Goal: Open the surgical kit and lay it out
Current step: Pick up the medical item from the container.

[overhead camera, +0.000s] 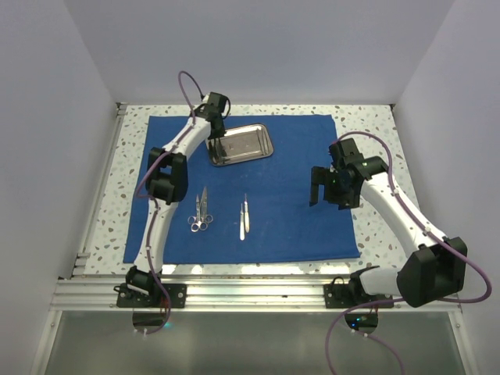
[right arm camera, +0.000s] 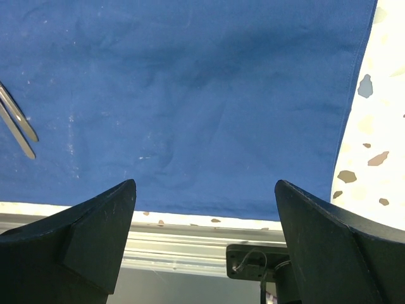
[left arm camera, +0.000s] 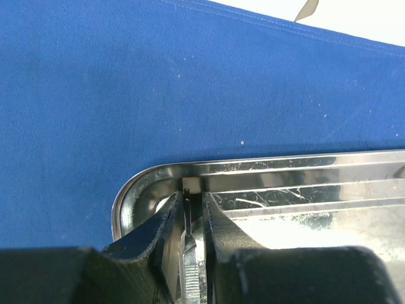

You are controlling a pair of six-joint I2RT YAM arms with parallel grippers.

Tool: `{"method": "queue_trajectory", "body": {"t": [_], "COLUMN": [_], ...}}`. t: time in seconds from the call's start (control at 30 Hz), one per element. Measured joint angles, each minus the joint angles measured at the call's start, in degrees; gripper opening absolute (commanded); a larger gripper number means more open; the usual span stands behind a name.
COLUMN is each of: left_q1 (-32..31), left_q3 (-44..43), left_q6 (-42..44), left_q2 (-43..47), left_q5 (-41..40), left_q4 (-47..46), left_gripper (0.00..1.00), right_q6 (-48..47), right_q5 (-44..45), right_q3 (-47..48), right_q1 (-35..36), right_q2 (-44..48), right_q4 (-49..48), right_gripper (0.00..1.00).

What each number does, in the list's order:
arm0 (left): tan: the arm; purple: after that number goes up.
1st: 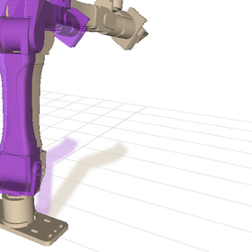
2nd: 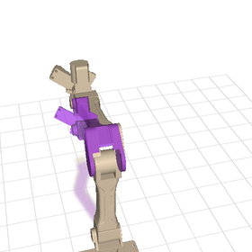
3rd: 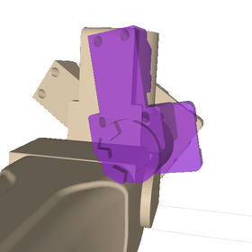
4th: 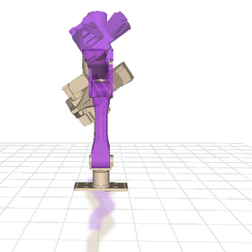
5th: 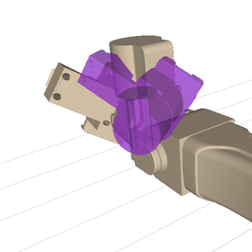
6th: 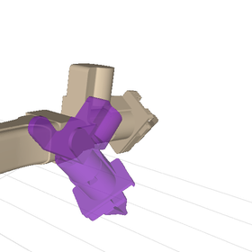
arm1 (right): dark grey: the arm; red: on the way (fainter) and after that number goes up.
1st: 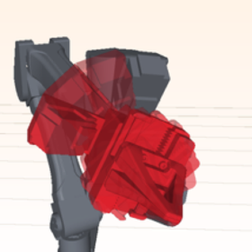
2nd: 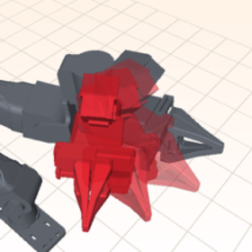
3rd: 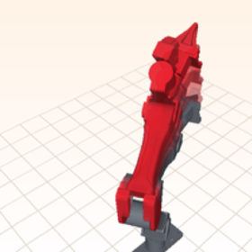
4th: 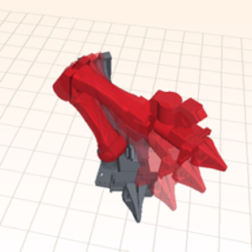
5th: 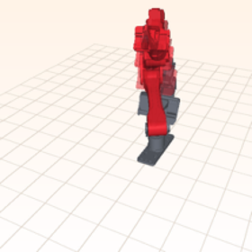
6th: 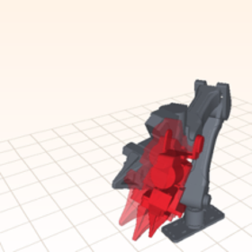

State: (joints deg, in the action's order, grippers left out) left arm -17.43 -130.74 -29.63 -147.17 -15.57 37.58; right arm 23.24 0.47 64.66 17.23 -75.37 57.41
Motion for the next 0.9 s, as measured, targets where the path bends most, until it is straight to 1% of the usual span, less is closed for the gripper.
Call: {"method": "queue_trajectory", "body": {"t": [0.1, 0.17, 0.23, 0.43, 0.47, 0.53, 0.8, 0.9], "left_q1": [0.0, 0.1, 0.2, 0.5, 0.5, 0.5, 0.5, 0.6], "left_q3": [0.4, 1.1, 1.7, 0.9, 0.3, -0.6, 0.2, 0.5], "left_q6": [0.8, 0.9, 0.9, 0.9, 0.9, 1.1, 2.9, 3.4], "left_q2": [0.3, 0.8, 1.2, 1.0, 0.7, 0.2, 0.7, 1.2], "left_q5": [1.2, 2.2, 3.5, 5.7, 5.9, 6.1, 8.1, 10.6], "left_q4": [0.4, 0.5, 1.0, 2.3, 2.8, 3.5, 2.8, 2.6], "left_gripper": [0.2, 0.15, 0.13, 0.11, 0.06, 0.0, 0.0, 0.0], "right_q6": [-0.2, -0.3, -0.4, -0.5, -0.5, -0.5, -0.6, -0.6], "right_q5": [-0.4, -0.6, -1.2, -1.7, -1.7, -1.9, -3.0, -3.2], "right_q3": [-0.6, -0.9, -1.3, -2.0, -2.1, -2.3, -2.8, -3.3], "right_q1": [-0.3, -0.4, -0.7, -1.0, -1.0, -1.1, -1.2, -1.2], "right_q2": [0.0, 0.0, 0.1, 0.7, 0.9, 1.2, 1.7, 2.0], "right_q4": [-0.4, -0.6, -0.9, -1.3, -1.3, -1.4, -1.9, -1.9], "right_gripper": [0.96, 0.96, 0.96, 0.96, 0.96, 0.96, 0.96, 0.96]}}
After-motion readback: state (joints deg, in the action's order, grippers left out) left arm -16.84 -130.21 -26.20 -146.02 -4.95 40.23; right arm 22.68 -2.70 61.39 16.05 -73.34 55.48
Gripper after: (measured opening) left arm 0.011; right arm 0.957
